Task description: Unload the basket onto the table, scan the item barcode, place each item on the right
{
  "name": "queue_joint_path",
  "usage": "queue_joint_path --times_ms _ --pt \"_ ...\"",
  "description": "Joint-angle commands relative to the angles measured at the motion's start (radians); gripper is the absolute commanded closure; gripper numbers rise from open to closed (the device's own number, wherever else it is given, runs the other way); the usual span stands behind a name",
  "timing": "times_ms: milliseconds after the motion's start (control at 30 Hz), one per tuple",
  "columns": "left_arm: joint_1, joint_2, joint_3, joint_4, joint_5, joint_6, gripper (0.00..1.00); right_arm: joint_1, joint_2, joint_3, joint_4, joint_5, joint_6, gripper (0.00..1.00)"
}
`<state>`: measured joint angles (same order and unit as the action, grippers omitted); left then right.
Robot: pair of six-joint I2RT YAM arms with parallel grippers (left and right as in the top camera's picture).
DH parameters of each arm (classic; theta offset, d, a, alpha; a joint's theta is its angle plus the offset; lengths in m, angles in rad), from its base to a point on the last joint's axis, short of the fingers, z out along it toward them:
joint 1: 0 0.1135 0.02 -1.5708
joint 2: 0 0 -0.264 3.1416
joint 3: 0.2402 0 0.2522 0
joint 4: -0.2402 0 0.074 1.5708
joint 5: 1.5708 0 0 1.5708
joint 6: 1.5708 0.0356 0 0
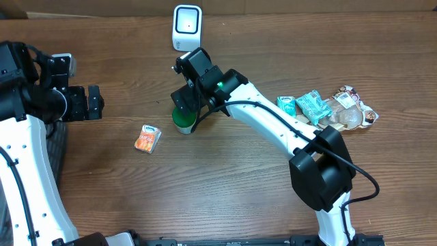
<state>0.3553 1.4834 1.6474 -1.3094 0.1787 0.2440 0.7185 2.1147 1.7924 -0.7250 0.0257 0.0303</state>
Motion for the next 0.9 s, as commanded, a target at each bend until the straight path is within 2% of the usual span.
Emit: queue_joint_path --times_ms 0,867 --pt "0.004 0.006 0.010 0.005 -0.005 0.026 0.00 0.026 -0.003 0.000 0.015 -0.001 -0.001 0.01" --pt "0.004 0.009 0.010 0.005 -0.005 0.026 0.00 0.061 0.033 0.000 0.006 -0.001 0.000 0.00"
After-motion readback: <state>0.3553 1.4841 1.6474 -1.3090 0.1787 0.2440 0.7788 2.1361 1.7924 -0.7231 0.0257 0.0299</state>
